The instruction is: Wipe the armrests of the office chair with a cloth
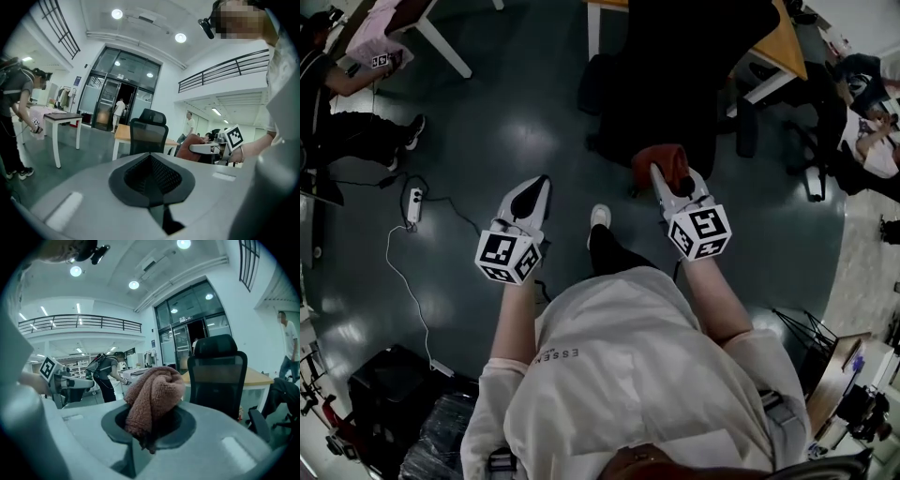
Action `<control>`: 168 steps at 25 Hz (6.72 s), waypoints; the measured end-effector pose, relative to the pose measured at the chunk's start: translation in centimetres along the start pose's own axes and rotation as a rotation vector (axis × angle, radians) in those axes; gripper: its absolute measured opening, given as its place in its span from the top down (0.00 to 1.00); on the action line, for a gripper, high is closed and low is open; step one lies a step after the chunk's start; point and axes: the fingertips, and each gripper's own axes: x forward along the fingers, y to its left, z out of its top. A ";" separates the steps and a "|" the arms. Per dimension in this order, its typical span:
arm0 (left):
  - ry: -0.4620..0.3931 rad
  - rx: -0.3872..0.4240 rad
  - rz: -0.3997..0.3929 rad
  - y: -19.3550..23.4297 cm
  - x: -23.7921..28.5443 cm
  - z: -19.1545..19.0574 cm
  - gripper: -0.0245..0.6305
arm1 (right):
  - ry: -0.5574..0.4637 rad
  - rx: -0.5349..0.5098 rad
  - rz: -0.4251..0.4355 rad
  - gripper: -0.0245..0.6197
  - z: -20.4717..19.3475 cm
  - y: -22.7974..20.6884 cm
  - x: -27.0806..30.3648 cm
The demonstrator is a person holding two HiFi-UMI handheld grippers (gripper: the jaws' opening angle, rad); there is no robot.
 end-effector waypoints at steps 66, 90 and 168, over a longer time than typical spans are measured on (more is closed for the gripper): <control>0.314 -0.282 -0.463 21.6 28.2 -6.0 0.94 | 0.473 -0.017 -0.160 0.89 -11.2 -9.5 41.7; 0.270 -0.256 -0.376 15.8 23.4 -9.0 0.93 | 0.483 0.209 0.026 0.89 -15.0 1.5 29.4; 0.334 -0.209 -0.286 18.0 17.1 -13.6 0.94 | 0.429 0.457 -0.213 0.89 -19.7 0.9 30.1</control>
